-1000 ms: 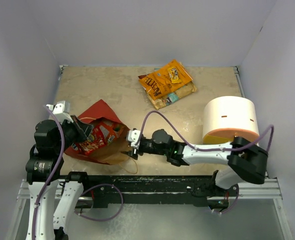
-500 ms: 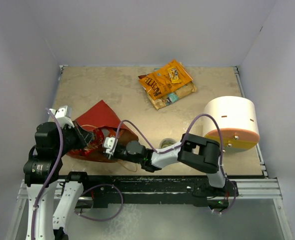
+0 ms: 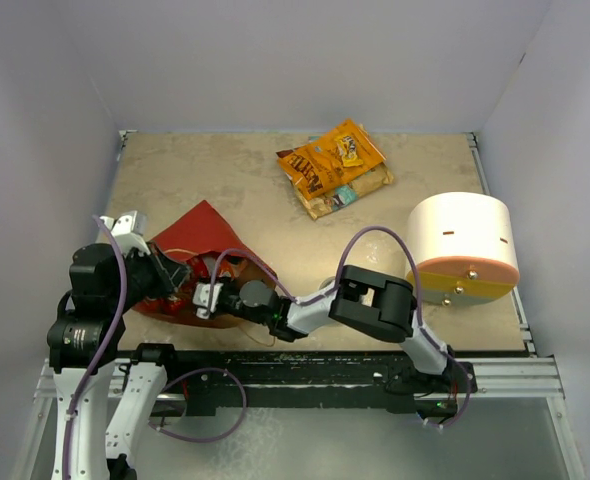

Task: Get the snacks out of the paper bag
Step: Take out the snack from the paper bag.

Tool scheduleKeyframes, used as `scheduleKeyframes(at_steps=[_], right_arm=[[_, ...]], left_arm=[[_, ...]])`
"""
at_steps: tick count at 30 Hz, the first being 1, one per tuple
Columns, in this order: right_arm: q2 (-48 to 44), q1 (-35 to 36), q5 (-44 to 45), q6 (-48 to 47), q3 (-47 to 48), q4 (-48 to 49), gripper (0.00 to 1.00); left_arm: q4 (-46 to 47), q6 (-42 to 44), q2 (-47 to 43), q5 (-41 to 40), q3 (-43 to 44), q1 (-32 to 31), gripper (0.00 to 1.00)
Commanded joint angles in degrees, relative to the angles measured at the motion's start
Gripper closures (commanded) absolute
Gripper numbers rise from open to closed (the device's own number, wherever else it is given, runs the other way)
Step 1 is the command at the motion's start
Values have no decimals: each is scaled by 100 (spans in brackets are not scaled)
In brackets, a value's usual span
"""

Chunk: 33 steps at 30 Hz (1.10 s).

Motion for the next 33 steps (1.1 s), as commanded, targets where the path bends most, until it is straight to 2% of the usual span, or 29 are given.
scheduleKeyframes(at_steps=[1,8,18,23,28,33], right_arm=[[93,-85,-454,-1249,395,75,55],[224,-438,-1049,-1497,902,-919,40],[612,-801,-1913,-1828,1690,-1980,4],[865,-908,-2578,-1806,2214,-2520,1],[1091,-1015,-2865,-1442,2603,-2612,1],[1342,-1042,-2646,-948,3166,-3140,11]], left_arm=[[545,-1,-112,303,87,27,100],[941,59,-240,560,34,18,100],[1074,98,-286,621,-64,18,100],[1064,107,-274,507,-106,19,100],[1004,42,-297,278,-132,27,100],[1013,19,-245,278,-148,27,100]])
